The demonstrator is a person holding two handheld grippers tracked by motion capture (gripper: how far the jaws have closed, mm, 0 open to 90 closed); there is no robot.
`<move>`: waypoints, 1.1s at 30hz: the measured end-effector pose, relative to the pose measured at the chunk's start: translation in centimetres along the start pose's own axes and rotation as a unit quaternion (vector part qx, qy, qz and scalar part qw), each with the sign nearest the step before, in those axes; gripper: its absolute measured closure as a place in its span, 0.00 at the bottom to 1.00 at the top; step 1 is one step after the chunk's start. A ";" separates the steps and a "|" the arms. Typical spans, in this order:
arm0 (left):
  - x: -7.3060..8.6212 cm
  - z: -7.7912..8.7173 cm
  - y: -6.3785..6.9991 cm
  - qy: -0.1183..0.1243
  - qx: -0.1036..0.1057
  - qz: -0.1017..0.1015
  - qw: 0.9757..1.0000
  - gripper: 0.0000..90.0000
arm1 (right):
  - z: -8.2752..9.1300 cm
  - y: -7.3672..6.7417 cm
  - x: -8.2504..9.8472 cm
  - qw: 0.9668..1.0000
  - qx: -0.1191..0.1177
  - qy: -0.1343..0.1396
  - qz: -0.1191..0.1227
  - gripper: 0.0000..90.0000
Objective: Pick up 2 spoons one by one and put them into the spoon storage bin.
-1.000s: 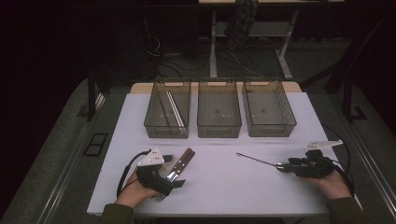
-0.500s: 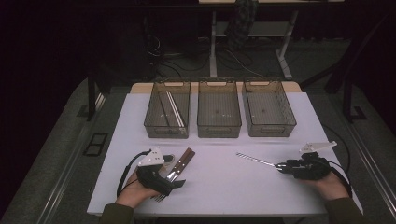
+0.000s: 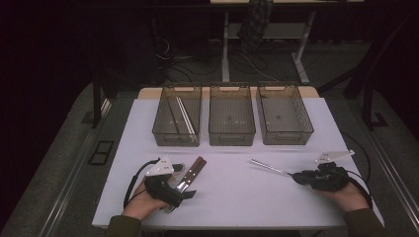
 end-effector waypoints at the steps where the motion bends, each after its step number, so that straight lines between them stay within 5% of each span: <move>1: 0.0 0.0 0.0 0.000 0.000 0.000 1.000 0.00 | 0.1 0.0 0.0 1.000 0.001 0.001 0.001 0.80; 10: 0.0 0.0 0.0 0.001 0.000 0.001 1.000 0.00 | 0.5 -0.1 0.0 1.000 -0.004 0.009 0.004 0.89; 16: 0.0 0.1 0.0 0.002 0.000 0.001 1.000 0.00 | 0.9 -0.2 -0.1 0.999 -0.032 0.021 0.003 0.97; 33: 0.0 0.1 0.0 0.003 0.001 0.001 1.000 0.00 | 1.5 -0.2 -0.5 0.999 -0.023 0.034 0.007 0.97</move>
Point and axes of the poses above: each handheld gripper's, and its own axes: z roughly backward along the jaws, x roughly out of its underside, y roughly to its right, the point moved 3 cm from there along -z, roughly forward along the jaws, and after that the axes turned 3 degrees about -z, right-handed, at the moved point
